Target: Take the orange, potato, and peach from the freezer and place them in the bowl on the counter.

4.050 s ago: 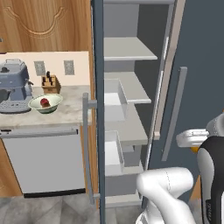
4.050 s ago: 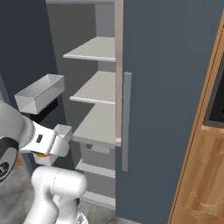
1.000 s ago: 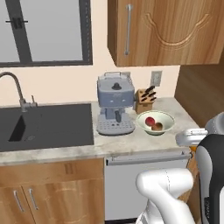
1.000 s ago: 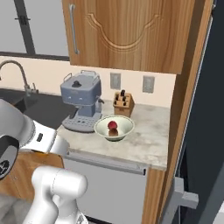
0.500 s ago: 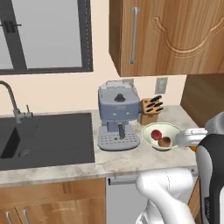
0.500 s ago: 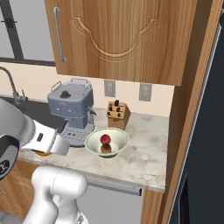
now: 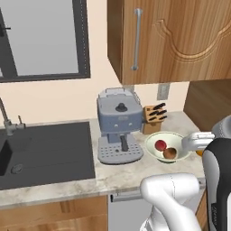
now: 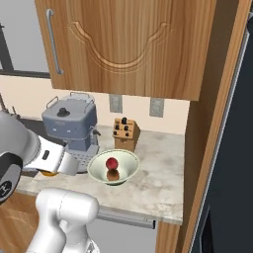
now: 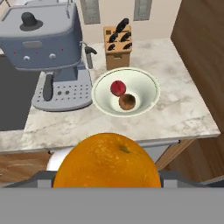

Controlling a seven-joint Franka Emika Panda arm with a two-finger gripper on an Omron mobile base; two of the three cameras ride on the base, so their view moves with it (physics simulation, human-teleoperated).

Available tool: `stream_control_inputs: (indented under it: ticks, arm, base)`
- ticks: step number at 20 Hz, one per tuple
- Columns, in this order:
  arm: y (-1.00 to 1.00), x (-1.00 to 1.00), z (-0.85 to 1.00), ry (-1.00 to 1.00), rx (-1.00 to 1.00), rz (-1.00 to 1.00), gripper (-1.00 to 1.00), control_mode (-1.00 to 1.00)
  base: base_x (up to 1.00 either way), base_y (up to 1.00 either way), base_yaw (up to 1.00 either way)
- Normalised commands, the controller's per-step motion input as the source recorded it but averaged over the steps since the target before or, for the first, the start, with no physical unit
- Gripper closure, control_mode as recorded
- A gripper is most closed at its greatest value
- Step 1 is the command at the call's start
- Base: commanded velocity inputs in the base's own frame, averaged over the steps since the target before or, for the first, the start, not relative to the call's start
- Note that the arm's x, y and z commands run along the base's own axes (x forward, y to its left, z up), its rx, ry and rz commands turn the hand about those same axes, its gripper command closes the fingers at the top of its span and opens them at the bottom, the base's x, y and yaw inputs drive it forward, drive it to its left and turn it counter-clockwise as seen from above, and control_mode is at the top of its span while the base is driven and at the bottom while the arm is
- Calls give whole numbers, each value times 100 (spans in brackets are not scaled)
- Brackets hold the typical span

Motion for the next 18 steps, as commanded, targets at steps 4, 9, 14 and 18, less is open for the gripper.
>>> stream_control_inputs:
  ticks: [4, 9, 14, 18]
  arm:
    - [0, 0, 0, 0, 0, 0, 100, 100]
    - [0, 0, 0, 0, 0, 0, 100, 100]
    - [-21, 51, -15, 2, 2, -4, 100, -100]
    - [-29, 72, -38, 7, 3, 0, 100, -100]
  base:
    - [11, -2, -18]
    - [13, -5, -16]
    - [0, 0, 0]
    - [0, 0, 0]
